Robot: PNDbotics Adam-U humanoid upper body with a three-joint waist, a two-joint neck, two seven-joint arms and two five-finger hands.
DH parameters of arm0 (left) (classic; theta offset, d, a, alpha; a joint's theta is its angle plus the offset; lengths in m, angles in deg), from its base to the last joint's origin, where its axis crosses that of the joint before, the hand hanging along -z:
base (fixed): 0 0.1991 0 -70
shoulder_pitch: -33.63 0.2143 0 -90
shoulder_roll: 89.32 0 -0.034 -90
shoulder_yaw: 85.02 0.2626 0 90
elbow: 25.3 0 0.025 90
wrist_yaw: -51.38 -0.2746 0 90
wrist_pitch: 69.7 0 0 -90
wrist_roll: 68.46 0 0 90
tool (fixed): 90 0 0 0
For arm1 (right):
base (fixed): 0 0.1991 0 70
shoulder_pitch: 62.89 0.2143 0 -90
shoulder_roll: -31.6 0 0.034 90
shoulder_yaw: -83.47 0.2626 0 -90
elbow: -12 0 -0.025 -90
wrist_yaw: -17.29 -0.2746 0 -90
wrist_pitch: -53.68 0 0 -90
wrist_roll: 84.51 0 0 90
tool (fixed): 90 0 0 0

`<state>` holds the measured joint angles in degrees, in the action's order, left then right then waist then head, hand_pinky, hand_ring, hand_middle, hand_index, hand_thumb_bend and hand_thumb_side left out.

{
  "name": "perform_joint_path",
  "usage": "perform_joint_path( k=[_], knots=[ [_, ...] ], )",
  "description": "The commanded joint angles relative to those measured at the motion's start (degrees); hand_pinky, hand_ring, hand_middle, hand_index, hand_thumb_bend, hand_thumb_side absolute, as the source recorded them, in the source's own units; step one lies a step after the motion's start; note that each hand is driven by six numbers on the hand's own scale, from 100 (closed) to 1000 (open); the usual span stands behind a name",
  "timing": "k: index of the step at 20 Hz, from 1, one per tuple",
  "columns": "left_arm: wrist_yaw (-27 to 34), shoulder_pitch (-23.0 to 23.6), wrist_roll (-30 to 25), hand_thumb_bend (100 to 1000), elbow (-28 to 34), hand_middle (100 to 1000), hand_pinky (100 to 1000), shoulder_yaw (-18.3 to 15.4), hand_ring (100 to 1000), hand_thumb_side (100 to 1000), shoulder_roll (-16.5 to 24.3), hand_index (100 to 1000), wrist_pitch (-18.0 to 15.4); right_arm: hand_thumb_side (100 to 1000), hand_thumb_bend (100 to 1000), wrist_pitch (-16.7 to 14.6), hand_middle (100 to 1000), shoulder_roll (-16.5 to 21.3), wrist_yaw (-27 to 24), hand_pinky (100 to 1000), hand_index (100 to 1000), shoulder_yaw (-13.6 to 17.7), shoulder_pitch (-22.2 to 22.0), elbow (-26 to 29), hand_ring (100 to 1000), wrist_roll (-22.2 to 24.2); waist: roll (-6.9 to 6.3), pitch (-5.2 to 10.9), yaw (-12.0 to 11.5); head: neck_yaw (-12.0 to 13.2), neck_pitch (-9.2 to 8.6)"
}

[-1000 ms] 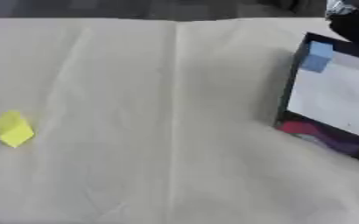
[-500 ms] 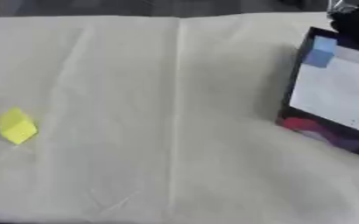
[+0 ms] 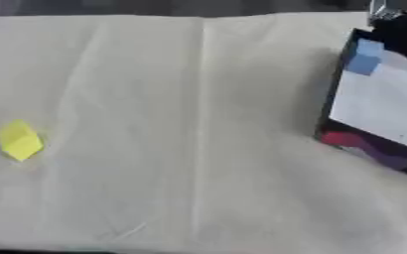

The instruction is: Pick up the objects with one hand, pass them to the other hand, and then place them into the box on the other side of the table.

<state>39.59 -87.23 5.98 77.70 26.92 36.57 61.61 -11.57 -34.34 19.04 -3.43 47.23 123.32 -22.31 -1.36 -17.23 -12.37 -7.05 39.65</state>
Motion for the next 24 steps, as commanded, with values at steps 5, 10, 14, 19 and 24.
perform_joint_path(
  k=[5, 10, 14, 19, 24],
  knots=[
    [1.08, -3.97, -0.39, 825, -4.32, 743, 885, 2.96, 799, 332, -2.15, 848, 1.08, 284, 182, -0.15, 731, 0.69, -0.56, 826, 881, 0.25, 0.28, 0.03, 746, -0.33, -0.13, 1.55, -0.11, -0.33, 0.2],
    [-1.94, -6.63, -2.16, 826, -10.83, 746, 888, 5.57, 803, 280, -5.77, 849, 0.22, 288, 177, -0.27, 729, 0.38, -0.66, 826, 880, -0.04, 0.4, 0.01, 744, -0.06, -0.11, 1.63, 0.17, -0.47, 0.32],
    [-5.01, -8.02, -3.23, 811, -15.04, 749, 891, 6.27, 806, 248, -7.85, 853, -1.08, 291, 178, -0.28, 726, 0.18, -0.72, 826, 879, -0.03, 0.13, -0.23, 743, -0.09, -0.18, 1.61, 0.29, -0.31, 0.46],
    [-7.2, -8.63, -2.97, 737, -18.38, 747, 891, 6.29, 806, 186, -9.16, 852, -1.55, 295, 177, -0.38, 723, -0.11, -0.98, 825, 878, 0.05, -0.39, -0.6, 742, -0.42, -0.26, 1.54, 0.4, 0.1, 0.55],
    [-7.48, -8.83, -2.63, 666, -21.64, 737, 879, 5.78, 798, 142, -10.55, 806, -2.09, 299, 177, -0.52, 721, -0.45, -1.34, 825, 878, 0.19, -0.89, -0.9, 741, -0.93, -0.12, 1.48, 0.46, 0.35, 0.53]
  ],
)
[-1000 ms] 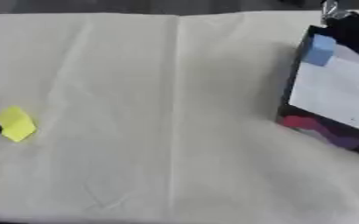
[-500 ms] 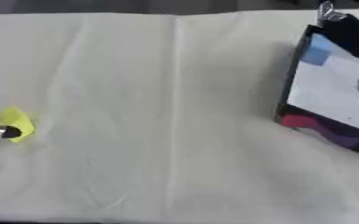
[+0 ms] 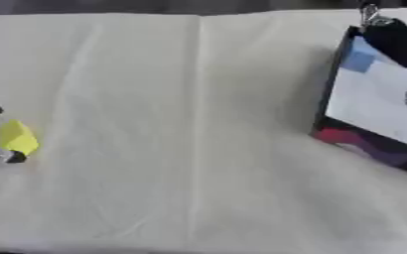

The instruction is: Pick up the objects with one hand, pass them to the other hand, and then place them into the box on the other side of the table.

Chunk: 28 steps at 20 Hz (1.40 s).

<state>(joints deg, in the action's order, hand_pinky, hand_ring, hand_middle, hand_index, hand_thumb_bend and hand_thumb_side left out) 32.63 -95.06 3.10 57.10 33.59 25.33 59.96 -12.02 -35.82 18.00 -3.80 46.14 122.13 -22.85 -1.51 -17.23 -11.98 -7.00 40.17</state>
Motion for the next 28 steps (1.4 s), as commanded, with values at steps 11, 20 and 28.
perform_joint_path(
  k=[11, 20, 28],
  knots=[
    [0.34, -1.66, -0.17, 479, -2.47, 704, 861, -0.88, 784, 100, -0.64, 676, -1.41, 307, 162, -0.43, 721, 0.75, -0.7, 832, 884, 0.84, -0.3, 0.07, 745, -0.86, 0.2, 1.39, 0.13, 0.64, 0.2],
    [2.06, -1.09, 1.19, 115, 2.67, 633, 823, -2.98, 735, 238, 1.26, 582, -0.17, 328, 176, -0.56, 723, 1.2, -0.74, 833, 885, 0.9, -0.01, 0.21, 747, -0.67, 0.27, 1.62, 0.02, 0.42, -0.02],
    [4.39, -1.8, 14.21, 166, 15.46, 571, 742, -7.82, 643, 100, 0.01, 575, -0.2, 285, 159, -0.53, 727, 1.29, -0.46, 834, 886, -0.47, 3.03, 1.45, 750, 1.26, 0.71, 1.92, -0.38, -1.05, -0.48]
  ],
)
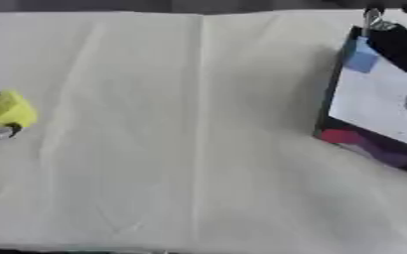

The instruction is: Pick up the objects with one hand, pass them to the other hand, and then place them into the box on the other side of the table.

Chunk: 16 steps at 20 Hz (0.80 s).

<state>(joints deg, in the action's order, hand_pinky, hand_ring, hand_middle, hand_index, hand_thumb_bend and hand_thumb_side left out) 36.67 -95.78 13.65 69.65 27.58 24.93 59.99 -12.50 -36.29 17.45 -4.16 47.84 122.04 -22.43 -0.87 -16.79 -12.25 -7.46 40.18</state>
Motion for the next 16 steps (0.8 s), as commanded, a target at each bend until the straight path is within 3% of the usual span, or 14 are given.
perform_joint_path(
  k=[1, 9, 16],
  knots=[
    [0.43, -1.15, 4.8, 131, 3.12, 558, 731, -1.96, 625, 100, -0.37, 564, -0.39, 281, 159, -0.03, 728, 1.64, 0.16, 834, 886, -0.44, 1.96, 1.76, 750, 1.3, 0.2, 1.51, -0.09, -0.81, -0.6],
    [-2.61, -2.03, 9.22, 100, 0.62, 527, 697, -1.87, 591, 100, -9.42, 539, -4.69, 262, 187, 0.86, 757, -0.77, 1.17, 836, 892, -7.55, 11.11, 4.4, 766, 10.88, 1.46, 1.85, 0.17, -2.72, -1.53],
    [-9.81, -1.71, 11.85, 100, -0.78, 529, 712, -1.54, 581, 100, -15.8, 534, -16.21, 203, 278, 2.28, 791, -5.71, 6.87, 836, 898, -16.48, 21.87, 4.54, 784, 28.1, 2.19, 2.34, 0.34, -3.55, -1.66]
  ],
)
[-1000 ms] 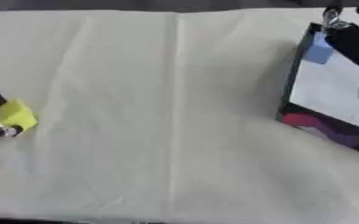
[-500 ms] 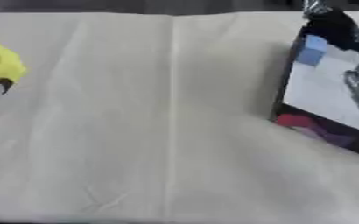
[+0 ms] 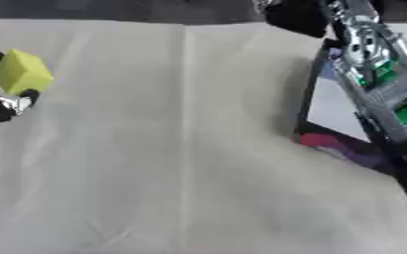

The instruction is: Pick up the objects with one hand, pass them to the other hand, and then place them into the box on the other side of the table.

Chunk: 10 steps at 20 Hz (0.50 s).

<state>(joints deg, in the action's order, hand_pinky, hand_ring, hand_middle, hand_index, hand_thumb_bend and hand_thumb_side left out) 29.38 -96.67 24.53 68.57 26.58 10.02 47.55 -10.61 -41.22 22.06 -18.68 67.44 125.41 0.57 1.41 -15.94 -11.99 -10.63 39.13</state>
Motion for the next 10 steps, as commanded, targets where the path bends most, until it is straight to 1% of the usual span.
perform_joint_path(
  k=[1, 5, 7, 10],
  knots=[
    [-3.5, -0.76, 1.36, 100, 0.28, 529, 711, -0.52, 580, 100, -1.46, 532, -5.39, 185, 295, 0.68, 792, -1.55, 3.29, 837, 896, -2.79, 3.18, 1.13, 786, 6.97, -0.04, 1.53, 0.08, -0.49, -0.62],
    [-6.97, -0.93, 2.33, 100, 0.22, 527, 712, 0.09, 580, 100, -3.66, 529, -11.78, 158, 322, 0.76, 794, -4.9, 8.33, 837, 895, -6.09, 6.12, -1.12, 790, 13.46, -0.05, 1.64, -0.1, -1.03, -0.7],
    [-8.04, -0.99, 2.8, 100, -0.26, 521, 705, 0.29, 574, 100, -4.61, 525, -13.81, 137, 341, -0.02, 797, -6.57, 10.34, 838, 898, -7.47, 7.47, -2.39, 792, 15.98, -0.1, 1.7, -0.07, -1.28, -0.5],
    [-8.2, -0.85, 3.22, 100, -0.77, 513, 694, 0.66, 563, 100, -5.46, 520, -15.73, 111, 375, -1.39, 801, -8.66, 12.87, 838, 906, -9.28, 9.0, -4.17, 796, 19.07, -0.23, 1.77, 0.04, -1.72, -0.23]
  ],
)
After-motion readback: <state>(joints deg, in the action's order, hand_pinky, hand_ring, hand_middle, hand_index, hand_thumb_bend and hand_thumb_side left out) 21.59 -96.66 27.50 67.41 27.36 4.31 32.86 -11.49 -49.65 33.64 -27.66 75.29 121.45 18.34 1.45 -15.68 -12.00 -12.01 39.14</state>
